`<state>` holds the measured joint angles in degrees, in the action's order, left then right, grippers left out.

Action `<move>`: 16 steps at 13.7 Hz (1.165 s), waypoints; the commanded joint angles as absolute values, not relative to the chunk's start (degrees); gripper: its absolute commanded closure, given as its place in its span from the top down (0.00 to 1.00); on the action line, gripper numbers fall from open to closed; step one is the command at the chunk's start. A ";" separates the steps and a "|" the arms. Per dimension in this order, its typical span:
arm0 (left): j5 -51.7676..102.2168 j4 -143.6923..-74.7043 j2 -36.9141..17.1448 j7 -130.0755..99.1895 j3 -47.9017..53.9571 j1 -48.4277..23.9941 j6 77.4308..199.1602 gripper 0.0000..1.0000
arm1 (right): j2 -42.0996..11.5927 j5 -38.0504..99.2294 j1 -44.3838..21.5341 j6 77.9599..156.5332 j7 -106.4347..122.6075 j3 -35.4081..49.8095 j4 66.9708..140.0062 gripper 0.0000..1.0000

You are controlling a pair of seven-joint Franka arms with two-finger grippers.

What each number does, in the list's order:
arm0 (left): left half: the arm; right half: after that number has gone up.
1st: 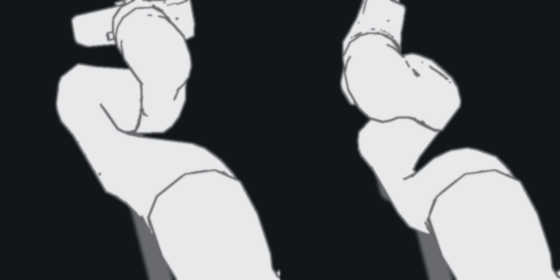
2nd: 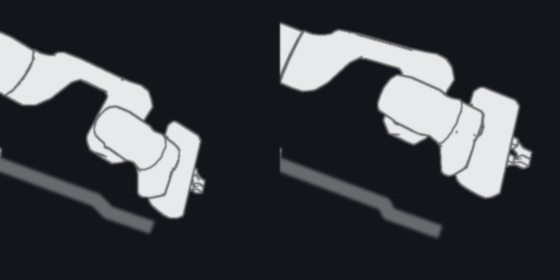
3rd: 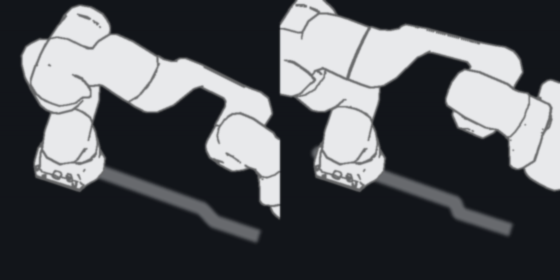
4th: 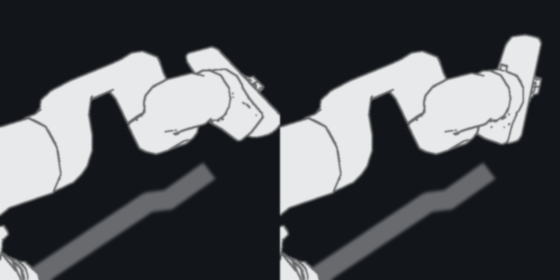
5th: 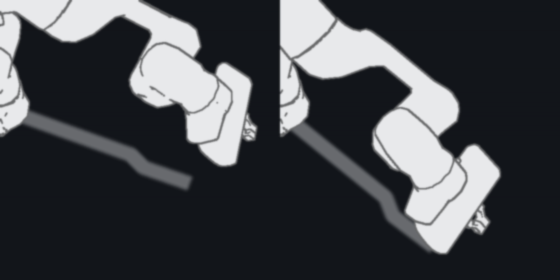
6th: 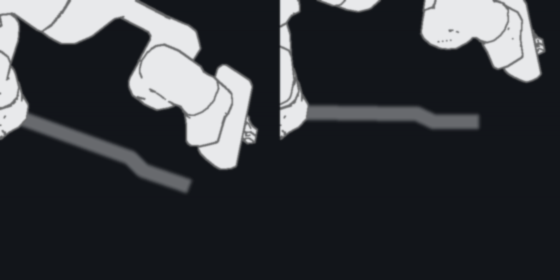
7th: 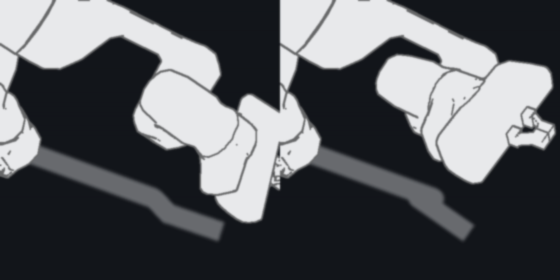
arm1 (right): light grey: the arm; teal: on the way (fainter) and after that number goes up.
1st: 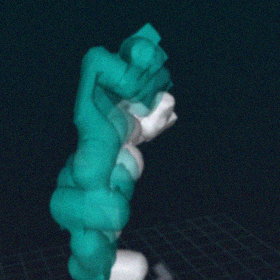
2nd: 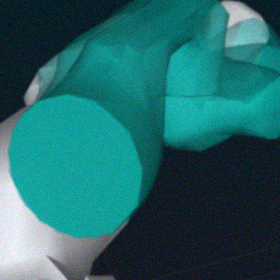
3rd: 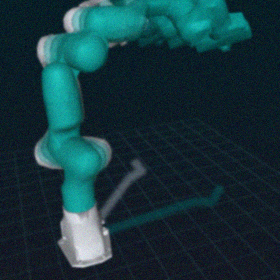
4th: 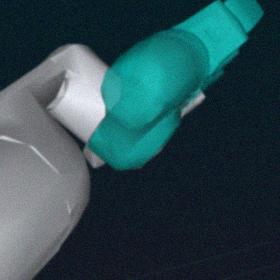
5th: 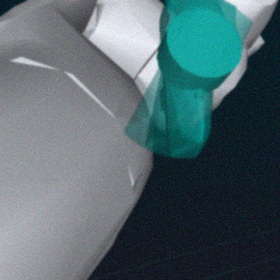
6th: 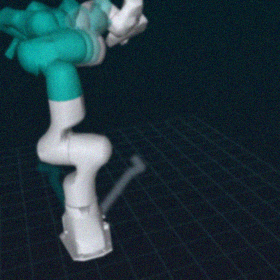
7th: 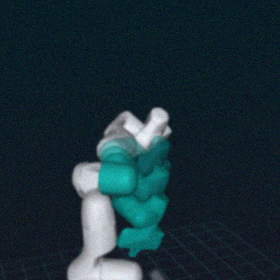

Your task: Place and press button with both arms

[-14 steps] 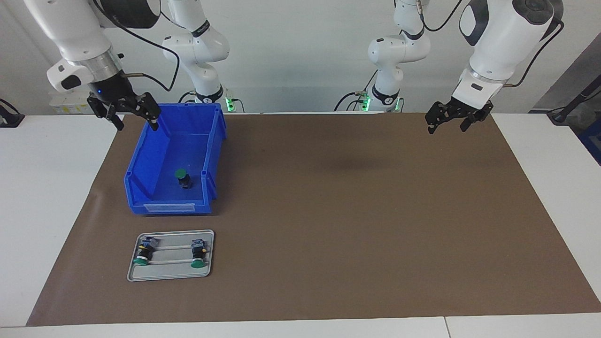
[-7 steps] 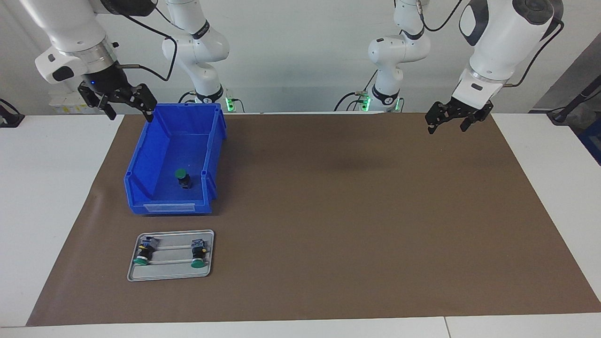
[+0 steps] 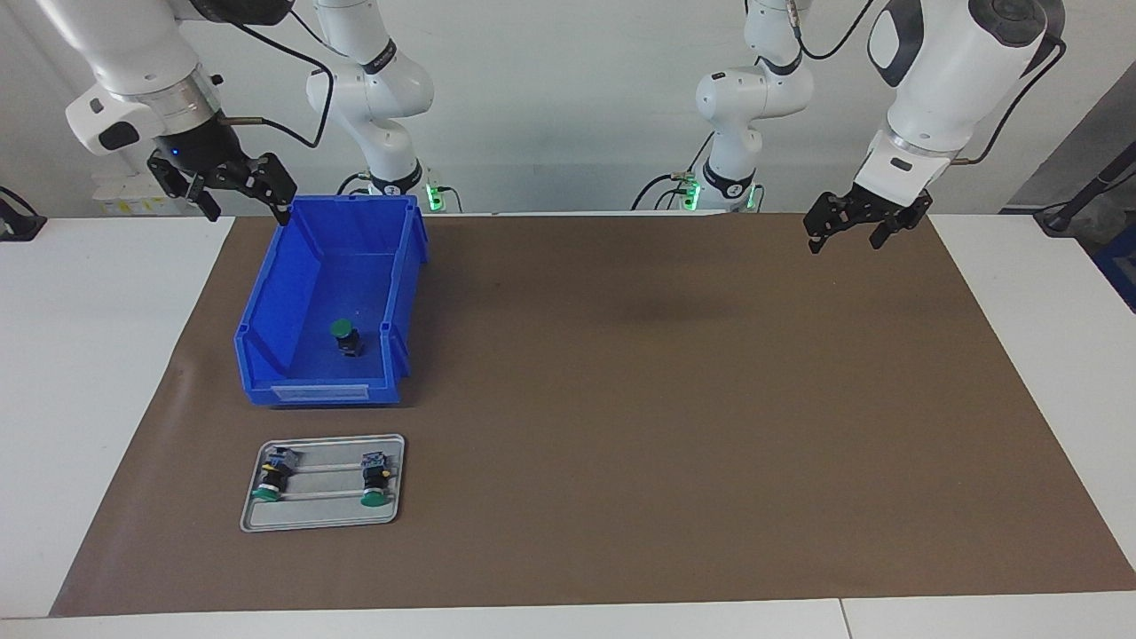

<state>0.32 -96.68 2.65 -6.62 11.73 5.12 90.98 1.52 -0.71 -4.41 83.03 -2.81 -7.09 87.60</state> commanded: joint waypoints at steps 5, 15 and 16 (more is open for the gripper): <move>-0.44 -97.73 3.69 -6.59 12.04 5.71 91.05 1.00 | 5.36 -0.26 -1.16 85.08 -1.40 -4.24 93.34 1.00; -0.44 -97.73 3.69 -6.59 12.04 5.71 91.05 1.00 | 5.27 -0.79 -0.97 84.99 -1.49 -3.25 93.16 1.00; -0.44 -97.73 3.69 -6.59 12.04 5.71 91.05 1.00 | 5.27 -0.88 -0.97 84.99 -1.58 -3.25 93.16 1.00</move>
<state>0.31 -96.68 2.65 -6.62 11.73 5.12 90.98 3.91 -0.73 -1.85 83.71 -2.31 -4.10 91.53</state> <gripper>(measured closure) 0.000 0.000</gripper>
